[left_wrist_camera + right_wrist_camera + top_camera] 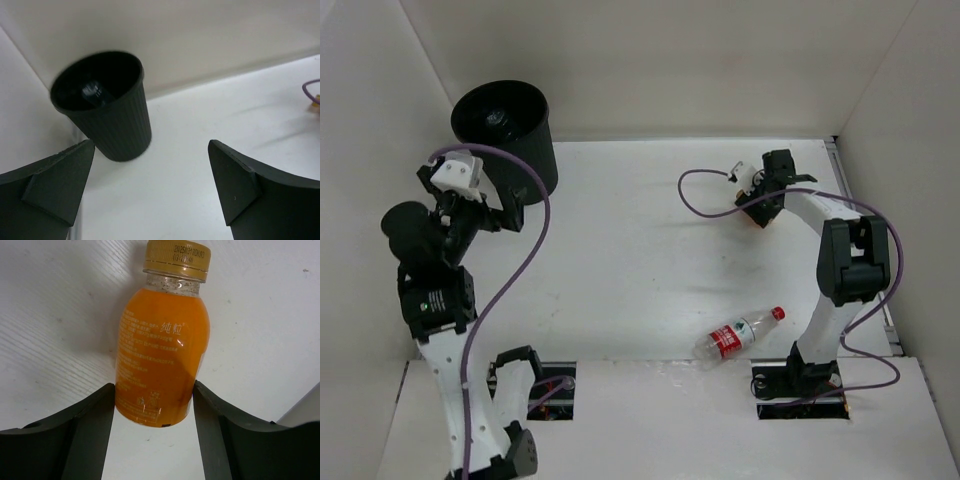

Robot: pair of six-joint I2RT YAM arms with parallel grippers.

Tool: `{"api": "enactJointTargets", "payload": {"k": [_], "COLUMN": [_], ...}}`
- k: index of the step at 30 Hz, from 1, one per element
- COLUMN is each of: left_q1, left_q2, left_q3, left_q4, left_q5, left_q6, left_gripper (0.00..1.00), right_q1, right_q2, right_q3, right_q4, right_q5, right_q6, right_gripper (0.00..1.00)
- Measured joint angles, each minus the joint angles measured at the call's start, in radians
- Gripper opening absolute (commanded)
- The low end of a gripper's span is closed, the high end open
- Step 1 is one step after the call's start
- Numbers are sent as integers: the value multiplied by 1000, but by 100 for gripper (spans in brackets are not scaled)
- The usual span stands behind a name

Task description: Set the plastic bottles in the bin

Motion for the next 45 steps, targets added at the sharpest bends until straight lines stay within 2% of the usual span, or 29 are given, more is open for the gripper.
{"api": "enactJointTargets", "payload": {"k": [5,10,15,18,21,24,30,37,45], "left_q1": [-119,-275,-477,-594,-689,-758,-813,-843,-863], "left_q2": [124,244,330,392,473,549,607,617,622], "left_q3": [-93,-142,-139,-103,-17,98,230,230,211], "left_q4": [18,59,193,301,411,493,578,602,612], "left_q5": [-29,-11,60,89,104,110,115,106,98], "left_q6": [-96,-224,-345,-445,-547,-621,-687,-705,-712], "left_gripper": [100,100,100,100,100,100,100,100,100], "right_q1": [48,118,142,142,142,143,143,121,90], "right_q2": [-68,-193,-368,-418,-420,-417,-439,-487,-517], "right_q3": [22,180,270,301,316,306,242,212,212], "right_q4": [-42,-94,-82,-74,-53,-11,116,207,281], "right_q5": [-69,-241,-568,-778,-971,-1088,-1193,-1225,-1229], "right_q6": [154,364,596,725,864,987,1158,1271,1317], "right_gripper": [3,2,1,0,0,0,0,0,0]}}
